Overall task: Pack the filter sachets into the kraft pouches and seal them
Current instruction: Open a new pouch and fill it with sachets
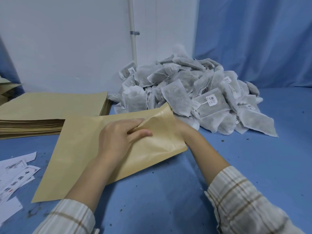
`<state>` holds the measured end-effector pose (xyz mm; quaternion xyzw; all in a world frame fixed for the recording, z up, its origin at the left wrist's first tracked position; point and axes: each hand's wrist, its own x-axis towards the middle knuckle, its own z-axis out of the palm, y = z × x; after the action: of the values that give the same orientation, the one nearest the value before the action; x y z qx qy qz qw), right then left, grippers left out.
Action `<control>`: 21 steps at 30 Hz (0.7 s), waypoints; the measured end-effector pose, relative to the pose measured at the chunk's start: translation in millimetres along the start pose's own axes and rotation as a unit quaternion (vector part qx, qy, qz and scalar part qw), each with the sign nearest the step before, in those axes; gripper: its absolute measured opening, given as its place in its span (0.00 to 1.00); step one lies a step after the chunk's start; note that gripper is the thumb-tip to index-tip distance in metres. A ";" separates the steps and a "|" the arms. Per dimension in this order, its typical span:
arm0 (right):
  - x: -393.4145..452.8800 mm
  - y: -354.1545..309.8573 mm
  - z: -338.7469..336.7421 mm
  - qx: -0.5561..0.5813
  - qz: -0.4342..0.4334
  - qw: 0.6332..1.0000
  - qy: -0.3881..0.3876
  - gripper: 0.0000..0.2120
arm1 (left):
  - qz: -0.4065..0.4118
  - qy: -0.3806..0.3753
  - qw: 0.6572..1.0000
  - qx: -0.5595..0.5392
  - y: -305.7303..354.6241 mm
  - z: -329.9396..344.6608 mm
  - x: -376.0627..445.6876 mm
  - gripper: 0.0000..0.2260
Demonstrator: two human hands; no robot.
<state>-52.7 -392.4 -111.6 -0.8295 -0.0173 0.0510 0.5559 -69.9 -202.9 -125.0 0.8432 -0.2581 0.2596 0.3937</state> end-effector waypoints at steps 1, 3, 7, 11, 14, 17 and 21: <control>-6.0 -0.5 -0.5 0.004 -0.008 0.999 -0.036 0.10 | -0.010 0.000 1.000 -0.004 -1.5 -1.1 0.8 0.20; -13.4 -3.1 -4.6 0.078 -0.061 0.991 -0.095 0.12 | -0.032 0.010 0.999 -0.001 -6.5 -3.3 2.1 0.21; -0.6 12.2 -27.8 -0.039 -0.070 0.973 0.216 0.02 | -0.066 0.020 0.998 0.002 -14.9 -8.3 3.2 0.23; 6.6 51.6 -48.2 -0.411 0.048 0.880 0.233 0.22 | -0.069 0.011 0.998 0.001 -16.5 -8.8 3.3 0.22; 7.1 59.9 -44.6 -0.437 0.023 0.867 0.237 0.20 | -0.065 0.007 0.998 0.002 -18.2 -9.8 4.0 0.19; 2.1 46.5 -53.5 -0.359 -0.009 0.892 0.276 0.11 | -0.069 0.016 0.997 0.010 -20.5 -13.3 6.4 0.15; -23.4 18.4 -75.1 -0.107 -0.039 0.945 0.308 0.14 | -0.085 0.026 0.996 0.015 -27.1 -15.7 7.5 0.18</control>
<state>-68.6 -470.5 -98.7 -0.8582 0.1170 -0.2305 0.4434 -50.7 -177.1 -125.8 0.8608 -0.1713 0.2511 0.4081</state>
